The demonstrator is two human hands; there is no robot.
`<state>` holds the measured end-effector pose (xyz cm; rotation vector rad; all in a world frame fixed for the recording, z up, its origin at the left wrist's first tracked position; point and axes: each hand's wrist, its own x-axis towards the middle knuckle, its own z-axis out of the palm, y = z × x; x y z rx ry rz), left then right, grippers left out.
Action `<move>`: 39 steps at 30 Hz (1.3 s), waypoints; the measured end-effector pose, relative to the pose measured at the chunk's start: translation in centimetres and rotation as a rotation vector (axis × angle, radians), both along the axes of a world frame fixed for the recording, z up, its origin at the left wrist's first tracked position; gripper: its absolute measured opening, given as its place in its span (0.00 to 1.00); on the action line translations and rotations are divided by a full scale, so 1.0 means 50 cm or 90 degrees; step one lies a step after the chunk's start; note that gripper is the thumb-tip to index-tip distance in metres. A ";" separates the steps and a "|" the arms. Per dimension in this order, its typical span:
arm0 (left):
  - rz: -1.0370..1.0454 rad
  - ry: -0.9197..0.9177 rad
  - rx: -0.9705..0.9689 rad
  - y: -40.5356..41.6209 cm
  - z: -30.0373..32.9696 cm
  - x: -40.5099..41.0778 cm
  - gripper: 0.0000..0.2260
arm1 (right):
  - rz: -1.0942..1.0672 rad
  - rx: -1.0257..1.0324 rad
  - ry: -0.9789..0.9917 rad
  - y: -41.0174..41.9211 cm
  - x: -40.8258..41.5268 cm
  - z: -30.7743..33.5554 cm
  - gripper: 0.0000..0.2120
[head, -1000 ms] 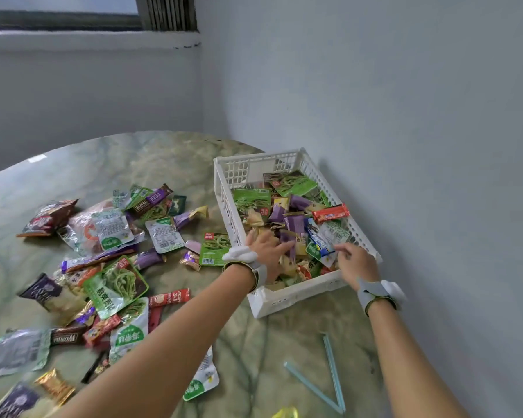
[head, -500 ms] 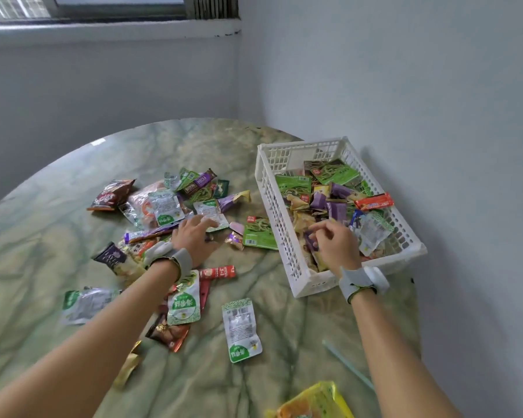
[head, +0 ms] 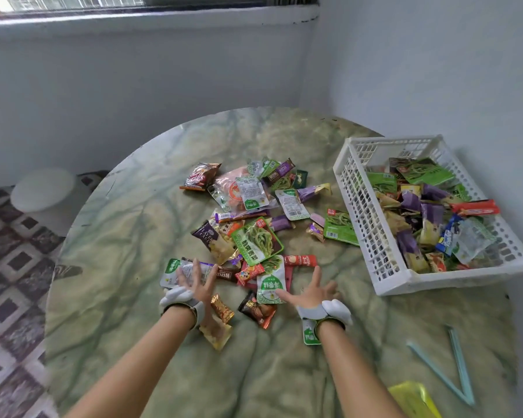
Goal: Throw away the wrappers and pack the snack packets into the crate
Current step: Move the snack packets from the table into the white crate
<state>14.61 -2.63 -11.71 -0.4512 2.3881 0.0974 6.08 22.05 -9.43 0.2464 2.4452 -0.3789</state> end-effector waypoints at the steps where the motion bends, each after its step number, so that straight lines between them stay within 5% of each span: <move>1: 0.015 0.018 0.005 -0.001 -0.021 0.005 0.58 | -0.007 -0.011 0.017 -0.022 0.006 -0.007 0.62; 3: 0.002 0.061 0.022 -0.007 -0.031 -0.002 0.56 | -0.004 -0.034 0.039 -0.058 0.014 -0.010 0.62; 6: -0.072 0.162 -0.002 -0.034 -0.016 -0.018 0.39 | 0.028 -0.037 0.060 -0.117 0.022 -0.015 0.64; 11: -0.103 0.148 0.004 -0.057 -0.023 -0.034 0.34 | 0.172 0.044 0.034 -0.178 0.019 -0.024 0.67; 16: -0.151 0.232 0.017 -0.050 -0.035 -0.034 0.14 | 0.249 0.057 0.063 -0.182 -0.019 -0.024 0.52; 21: -0.227 0.356 0.027 -0.059 -0.045 -0.016 0.18 | 0.217 0.016 0.064 -0.186 -0.037 -0.023 0.45; 27: -0.175 0.602 0.186 -0.077 -0.015 -0.014 0.22 | 0.229 0.023 0.267 -0.173 0.034 -0.045 0.28; 32: -0.005 0.755 0.254 -0.049 0.057 -0.060 0.15 | 0.098 -0.158 0.274 -0.122 0.019 -0.052 0.28; 39: 0.187 0.875 0.323 0.110 0.173 -0.195 0.11 | -0.088 -0.492 0.246 0.019 -0.044 0.041 0.14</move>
